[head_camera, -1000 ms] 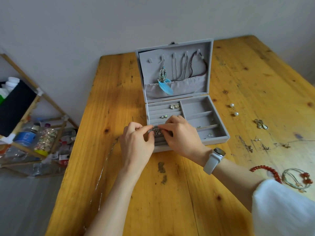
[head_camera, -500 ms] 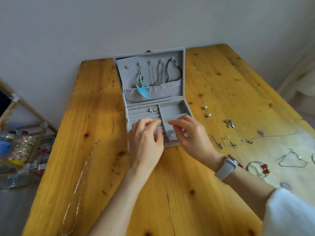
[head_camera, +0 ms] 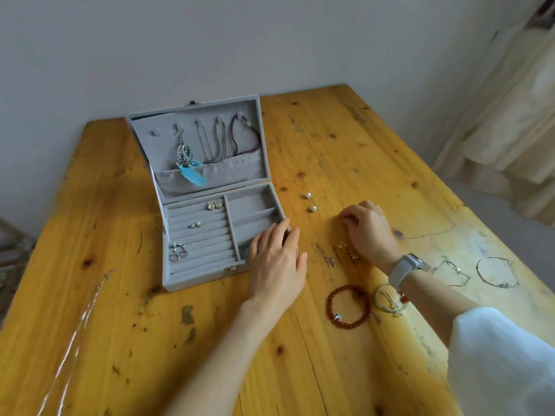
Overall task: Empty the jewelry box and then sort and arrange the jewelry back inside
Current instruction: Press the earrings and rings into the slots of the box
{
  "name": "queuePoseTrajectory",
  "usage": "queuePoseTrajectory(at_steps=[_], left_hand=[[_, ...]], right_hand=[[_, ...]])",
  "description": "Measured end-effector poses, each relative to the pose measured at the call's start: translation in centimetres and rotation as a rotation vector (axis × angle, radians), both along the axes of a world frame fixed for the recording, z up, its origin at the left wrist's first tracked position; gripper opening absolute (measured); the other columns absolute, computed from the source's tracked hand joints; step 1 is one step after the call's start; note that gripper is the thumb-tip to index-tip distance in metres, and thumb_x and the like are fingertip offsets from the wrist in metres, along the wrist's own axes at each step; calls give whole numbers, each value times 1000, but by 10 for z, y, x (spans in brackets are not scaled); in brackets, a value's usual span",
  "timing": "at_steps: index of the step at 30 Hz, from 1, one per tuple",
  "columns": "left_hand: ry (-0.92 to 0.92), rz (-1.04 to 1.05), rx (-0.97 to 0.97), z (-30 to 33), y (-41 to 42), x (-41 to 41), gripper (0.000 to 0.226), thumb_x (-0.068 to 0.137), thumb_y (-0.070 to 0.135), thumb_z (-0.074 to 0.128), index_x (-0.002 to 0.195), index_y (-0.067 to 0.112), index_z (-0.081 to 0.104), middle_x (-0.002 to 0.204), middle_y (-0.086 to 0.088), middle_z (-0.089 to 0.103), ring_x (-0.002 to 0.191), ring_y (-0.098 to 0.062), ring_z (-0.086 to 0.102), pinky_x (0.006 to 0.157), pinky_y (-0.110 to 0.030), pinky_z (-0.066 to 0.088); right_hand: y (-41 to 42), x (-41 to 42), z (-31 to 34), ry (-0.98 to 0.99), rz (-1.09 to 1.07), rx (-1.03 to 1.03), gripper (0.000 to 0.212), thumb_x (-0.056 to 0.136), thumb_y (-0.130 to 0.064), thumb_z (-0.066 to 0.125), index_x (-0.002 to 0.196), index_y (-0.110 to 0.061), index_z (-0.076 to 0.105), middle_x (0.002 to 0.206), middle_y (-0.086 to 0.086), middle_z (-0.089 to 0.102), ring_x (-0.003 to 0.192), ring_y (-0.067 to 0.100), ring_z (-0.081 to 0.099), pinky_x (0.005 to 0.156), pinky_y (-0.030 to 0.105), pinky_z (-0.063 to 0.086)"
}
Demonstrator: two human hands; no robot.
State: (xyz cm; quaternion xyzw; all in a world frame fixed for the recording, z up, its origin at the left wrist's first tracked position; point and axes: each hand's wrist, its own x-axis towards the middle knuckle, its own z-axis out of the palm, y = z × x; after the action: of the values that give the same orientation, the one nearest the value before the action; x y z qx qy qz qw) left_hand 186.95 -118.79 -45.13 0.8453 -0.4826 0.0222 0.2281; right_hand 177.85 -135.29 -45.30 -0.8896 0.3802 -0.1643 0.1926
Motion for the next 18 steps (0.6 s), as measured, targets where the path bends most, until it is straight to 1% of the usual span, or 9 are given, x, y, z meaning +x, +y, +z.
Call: queuePoseTrajectory(at_steps=[2, 4, 6, 7, 9, 11, 13, 15, 18], left_hand=[[60, -23, -31, 1, 1, 2, 42, 91, 27, 51, 131, 16, 49, 145, -2, 36, 134, -18, 31, 110, -37, 20], [142, -25, -139, 4, 3, 3, 34, 90, 21, 54, 123, 13, 57, 137, -3, 47, 128, -18, 38, 108, -32, 26], [244, -1, -282, 10, 5, 3, 25, 88, 15, 57, 112, 11, 65, 119, -2, 59, 113, -13, 50, 98, -14, 34], [321, 13, -342, 13, 8, 2, 22, 88, 13, 58, 107, 12, 67, 111, 0, 62, 105, -10, 54, 90, -9, 36], [546, 40, -431, 22, 12, 1, 17, 87, 14, 59, 102, 15, 69, 101, 4, 66, 92, -2, 60, 80, -9, 43], [726, 74, -476, 33, 18, -2, 15, 87, 14, 60, 98, 17, 70, 91, 10, 68, 83, 6, 61, 70, -6, 44], [792, 107, -505, 38, 26, -5, 13, 86, 14, 61, 93, 20, 70, 84, 16, 67, 80, 11, 60, 66, -3, 43], [825, 140, -532, 41, 35, -4, 13, 85, 14, 63, 86, 26, 70, 81, 16, 68, 79, 9, 61, 66, -4, 43], [855, 176, -524, 40, 46, 1, 14, 84, 16, 65, 82, 29, 69, 81, 14, 69, 79, 5, 62, 66, -5, 45]], right_hand=[[1, 1, 0, -20, 29, 19, 18, 92, -7, 49, 102, -8, 64, 106, 12, 54, 101, 29, 48, 81, 29, 36], [9, 1, 5, -98, 57, 86, 15, 91, -8, 52, 98, -10, 65, 99, 9, 56, 96, 27, 52, 79, 30, 40], [25, -1, 17, -254, 102, 223, 11, 89, -11, 56, 93, -14, 66, 91, 5, 62, 87, 23, 58, 77, 31, 46], [37, -2, 24, -324, 137, 299, 9, 88, -11, 58, 91, -15, 66, 87, 3, 64, 83, 19, 60, 75, 29, 48], [60, -5, 35, -406, 213, 417, 8, 87, -12, 59, 89, -18, 65, 79, -1, 66, 76, 14, 61, 69, 21, 47], [78, -4, 39, -453, 259, 447, 8, 86, -14, 61, 87, -21, 65, 78, -1, 65, 73, 14, 60, 65, 19, 46], [89, -1, 39, -496, 279, 467, 9, 85, -12, 62, 86, -21, 65, 78, -1, 64, 70, 10, 57, 63, 18, 45], [97, 3, 39, -527, 283, 503, 11, 84, -11, 63, 84, -21, 65, 75, -3, 62, 65, 3, 53, 61, 14, 42], [108, 9, 40, -550, 297, 530, 13, 83, -10, 65, 83, -23, 62, 73, -9, 59, 64, 0, 52, 60, 12, 40]])
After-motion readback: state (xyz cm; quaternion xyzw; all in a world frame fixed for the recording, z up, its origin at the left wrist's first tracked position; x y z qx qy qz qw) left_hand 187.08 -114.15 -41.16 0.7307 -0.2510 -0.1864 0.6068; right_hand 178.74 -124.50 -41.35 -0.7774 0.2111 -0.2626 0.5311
